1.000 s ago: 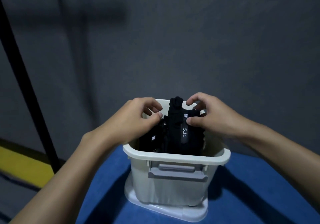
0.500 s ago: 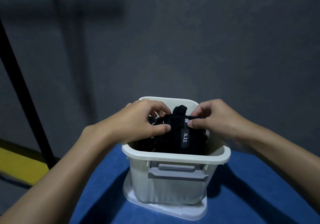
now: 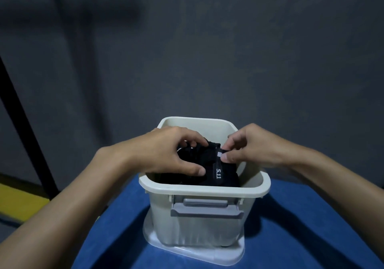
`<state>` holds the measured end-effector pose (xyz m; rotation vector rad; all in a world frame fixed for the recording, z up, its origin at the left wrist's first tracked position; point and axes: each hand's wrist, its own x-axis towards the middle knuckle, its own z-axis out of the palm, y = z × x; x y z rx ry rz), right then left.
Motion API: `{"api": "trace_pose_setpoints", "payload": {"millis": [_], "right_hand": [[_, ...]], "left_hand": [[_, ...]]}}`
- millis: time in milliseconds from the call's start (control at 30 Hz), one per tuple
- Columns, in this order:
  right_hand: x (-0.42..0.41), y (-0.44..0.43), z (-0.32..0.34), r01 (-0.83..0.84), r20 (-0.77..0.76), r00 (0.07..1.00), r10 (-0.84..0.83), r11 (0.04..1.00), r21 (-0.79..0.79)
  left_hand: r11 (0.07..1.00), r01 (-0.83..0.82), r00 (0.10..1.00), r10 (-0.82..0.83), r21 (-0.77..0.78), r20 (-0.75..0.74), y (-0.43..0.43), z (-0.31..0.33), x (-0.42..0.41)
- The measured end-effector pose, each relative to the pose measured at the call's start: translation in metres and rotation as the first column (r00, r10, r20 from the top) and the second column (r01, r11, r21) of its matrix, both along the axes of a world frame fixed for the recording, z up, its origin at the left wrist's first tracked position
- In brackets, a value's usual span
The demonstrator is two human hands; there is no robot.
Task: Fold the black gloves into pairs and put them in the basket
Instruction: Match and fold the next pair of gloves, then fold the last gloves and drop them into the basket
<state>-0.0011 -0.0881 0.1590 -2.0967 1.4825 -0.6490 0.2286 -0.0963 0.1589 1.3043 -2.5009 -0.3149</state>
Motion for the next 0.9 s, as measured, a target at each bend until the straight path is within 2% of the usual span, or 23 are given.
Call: {"api": "trace_pose_setpoints", "payload": {"millis": [100, 133, 267, 300, 533, 900], "right_hand": [[0.005, 0.000, -0.004, 0.078, -0.248, 0.963, -0.107, 0.990, -0.121], [0.005, 0.000, -0.004, 0.080, -0.266, 0.957, -0.118, 0.986, -0.148], [-0.003, 0.003, -0.004, -0.050, -0.070, 0.996, 0.048, 0.998, -0.026], [-0.006, 0.001, -0.004, -0.069, -0.063, 0.996, 0.068, 0.998, -0.008], [-0.005, -0.012, -0.011, -0.046, -0.347, 0.937, 0.050, 0.999, 0.021], [-0.002, -0.013, -0.013, 0.009, -0.283, 0.959, -0.011, 1.000, -0.009]], "left_hand": [[1.000, -0.001, 0.993, 0.004, -0.025, 0.121, -0.003, 0.000, -0.003], [1.000, -0.004, 0.986, 0.009, -0.027, 0.169, -0.005, -0.001, -0.004], [0.999, -0.005, 0.957, 0.015, -0.032, 0.290, -0.009, -0.003, -0.006], [0.999, -0.002, 0.950, 0.015, -0.041, 0.312, -0.009, -0.003, -0.007], [0.998, 0.014, 0.914, 0.011, -0.059, 0.404, -0.008, -0.003, -0.011], [0.996, 0.035, 0.879, 0.008, -0.081, 0.477, -0.008, -0.005, -0.016]]}}
